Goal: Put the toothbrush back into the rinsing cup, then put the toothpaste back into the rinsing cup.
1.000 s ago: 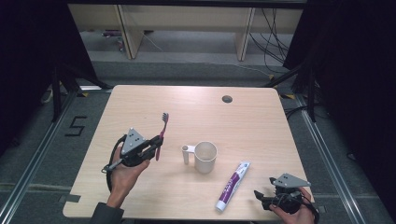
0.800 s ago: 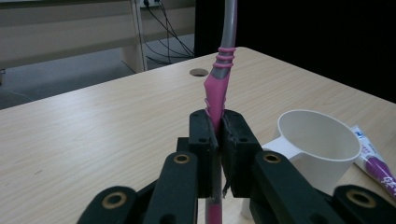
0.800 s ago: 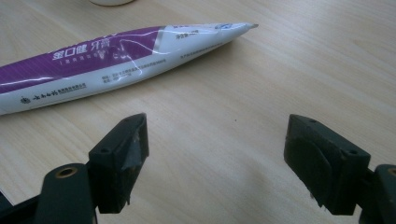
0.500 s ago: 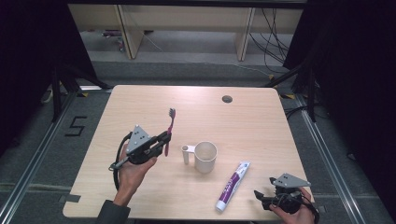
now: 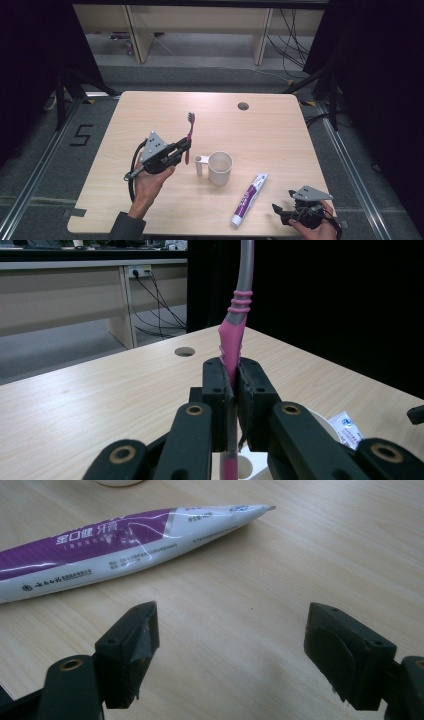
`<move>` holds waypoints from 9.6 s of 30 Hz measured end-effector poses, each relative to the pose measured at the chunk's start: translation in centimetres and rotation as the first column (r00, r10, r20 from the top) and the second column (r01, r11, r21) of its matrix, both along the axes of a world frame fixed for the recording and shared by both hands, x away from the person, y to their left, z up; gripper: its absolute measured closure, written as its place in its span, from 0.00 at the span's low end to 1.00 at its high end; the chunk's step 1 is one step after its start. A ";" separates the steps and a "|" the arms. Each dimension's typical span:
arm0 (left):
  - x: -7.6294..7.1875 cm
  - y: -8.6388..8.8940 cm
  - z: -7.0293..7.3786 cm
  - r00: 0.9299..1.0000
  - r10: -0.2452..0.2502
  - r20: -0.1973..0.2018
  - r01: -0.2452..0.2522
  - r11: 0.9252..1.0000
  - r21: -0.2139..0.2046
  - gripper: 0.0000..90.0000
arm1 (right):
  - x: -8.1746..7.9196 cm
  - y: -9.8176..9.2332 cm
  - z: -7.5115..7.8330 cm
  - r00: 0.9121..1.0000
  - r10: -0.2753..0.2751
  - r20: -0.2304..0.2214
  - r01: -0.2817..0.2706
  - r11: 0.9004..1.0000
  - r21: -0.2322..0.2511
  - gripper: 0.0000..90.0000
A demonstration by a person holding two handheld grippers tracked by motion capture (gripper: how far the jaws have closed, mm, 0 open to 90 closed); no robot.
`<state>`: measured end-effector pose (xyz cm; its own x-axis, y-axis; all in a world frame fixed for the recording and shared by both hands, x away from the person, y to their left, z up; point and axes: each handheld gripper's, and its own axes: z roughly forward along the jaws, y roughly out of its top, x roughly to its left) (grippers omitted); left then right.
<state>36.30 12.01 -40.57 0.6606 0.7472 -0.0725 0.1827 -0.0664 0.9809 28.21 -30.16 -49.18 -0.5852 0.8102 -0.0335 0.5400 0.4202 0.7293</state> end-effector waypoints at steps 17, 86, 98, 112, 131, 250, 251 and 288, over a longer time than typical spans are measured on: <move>1.1 -1.6 0.0 1.000 -0.003 0.024 0.004 1.000 -0.031 0.92 | -0.1 0.0 0.1 1.000 -0.001 -0.001 0.001 1.000 -0.005 0.26; 1.1 -2.1 -5.6 0.998 -0.030 -0.057 0.035 0.996 0.088 0.85 | -0.1 0.0 0.0 1.000 0.000 -0.010 0.000 1.000 -0.007 0.26; 0.6 -1.4 -4.8 0.997 0.028 -0.069 -0.024 0.998 0.055 0.44 | -0.1 0.0 0.0 1.000 0.000 -0.015 0.000 1.000 -0.004 0.26; -2.0 0.7 -4.5 0.994 -0.012 -0.110 0.022 0.996 0.082 0.36 | -0.1 0.0 0.0 1.000 -0.004 -0.012 0.004 1.000 -0.006 0.26; -4.4 2.9 -6.4 0.982 -0.003 -0.190 0.023 0.994 0.103 0.30 | 0.0 -0.1 0.0 0.997 0.017 -0.070 -0.015 1.000 0.025 0.26; -11.3 5.2 -9.8 0.954 -0.009 -0.300 0.087 0.964 0.250 0.24 | 0.7 13.1 1.0 0.918 0.391 -0.064 -0.390 0.920 0.033 1.00; -11.3 5.2 -9.8 0.954 -0.009 -0.299 0.088 0.964 0.251 0.24 | 0.7 13.3 0.9 0.916 0.395 -0.068 -0.394 0.919 0.031 1.00; -11.4 5.1 -9.8 0.956 -0.012 -0.294 0.088 0.965 0.247 0.25 | -2.6 7.8 0.7 0.926 0.352 -0.136 -0.356 0.934 -0.003 1.00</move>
